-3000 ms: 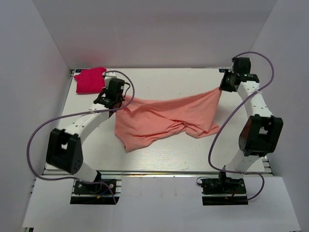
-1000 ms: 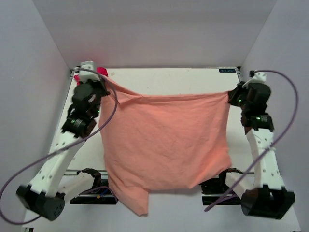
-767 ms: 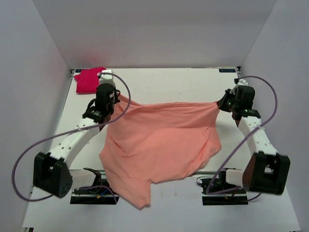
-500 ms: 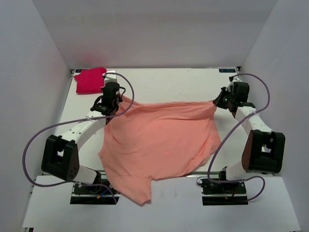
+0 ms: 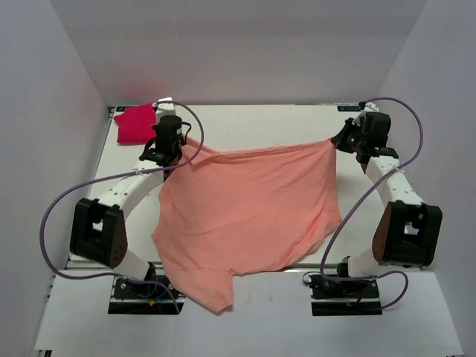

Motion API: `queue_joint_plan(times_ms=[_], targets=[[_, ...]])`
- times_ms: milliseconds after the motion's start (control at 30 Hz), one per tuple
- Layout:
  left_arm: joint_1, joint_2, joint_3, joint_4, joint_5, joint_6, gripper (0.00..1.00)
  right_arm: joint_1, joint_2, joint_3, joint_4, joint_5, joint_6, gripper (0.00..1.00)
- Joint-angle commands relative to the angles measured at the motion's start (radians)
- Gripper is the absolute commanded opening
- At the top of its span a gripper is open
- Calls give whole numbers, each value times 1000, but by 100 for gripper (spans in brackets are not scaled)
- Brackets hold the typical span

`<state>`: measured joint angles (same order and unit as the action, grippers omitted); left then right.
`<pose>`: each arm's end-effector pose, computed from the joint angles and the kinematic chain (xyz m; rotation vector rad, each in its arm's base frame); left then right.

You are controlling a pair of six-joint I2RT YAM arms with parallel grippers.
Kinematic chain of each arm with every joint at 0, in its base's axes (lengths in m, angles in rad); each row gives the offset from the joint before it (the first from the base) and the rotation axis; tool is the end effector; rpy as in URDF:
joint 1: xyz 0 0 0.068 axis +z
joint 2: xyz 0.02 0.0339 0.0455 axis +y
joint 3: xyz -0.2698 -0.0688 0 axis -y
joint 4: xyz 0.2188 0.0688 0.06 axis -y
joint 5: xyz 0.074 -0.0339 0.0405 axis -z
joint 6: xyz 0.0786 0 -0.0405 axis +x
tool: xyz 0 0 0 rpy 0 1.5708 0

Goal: Fold and stack the t-shirts
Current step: Flatten out the tshirt

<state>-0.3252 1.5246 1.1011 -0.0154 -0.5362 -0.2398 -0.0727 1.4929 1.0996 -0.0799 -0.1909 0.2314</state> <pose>0.3538 -0.0769 0.2876 -0.2527 1.9319 0.1665 0.3588 -0.0112 0.2852 0.1913 2.0384 0.2941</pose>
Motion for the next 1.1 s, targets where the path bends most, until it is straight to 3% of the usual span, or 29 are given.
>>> queue_joint_plan(times_ms=[0,200,333,467,700,1067], targets=[[6,-199,-26,37,-36,-9,0,-6,-181,25,5,34,-14,0],[6,-481,-72,17,22,22,0,-4,-457,40,-95,56,-7,0],[6,-630,-46,-6,53,40,0,-6,-584,131,-179,187,17,0],[6,-731,6,-57,64,62,0,-7,-655,212,-234,226,10,0],[6,-817,127,-121,120,73,0,-6,-714,363,-290,241,-1,0],[6,-889,291,-218,191,91,0,-4,-798,457,-345,252,-37,0]])
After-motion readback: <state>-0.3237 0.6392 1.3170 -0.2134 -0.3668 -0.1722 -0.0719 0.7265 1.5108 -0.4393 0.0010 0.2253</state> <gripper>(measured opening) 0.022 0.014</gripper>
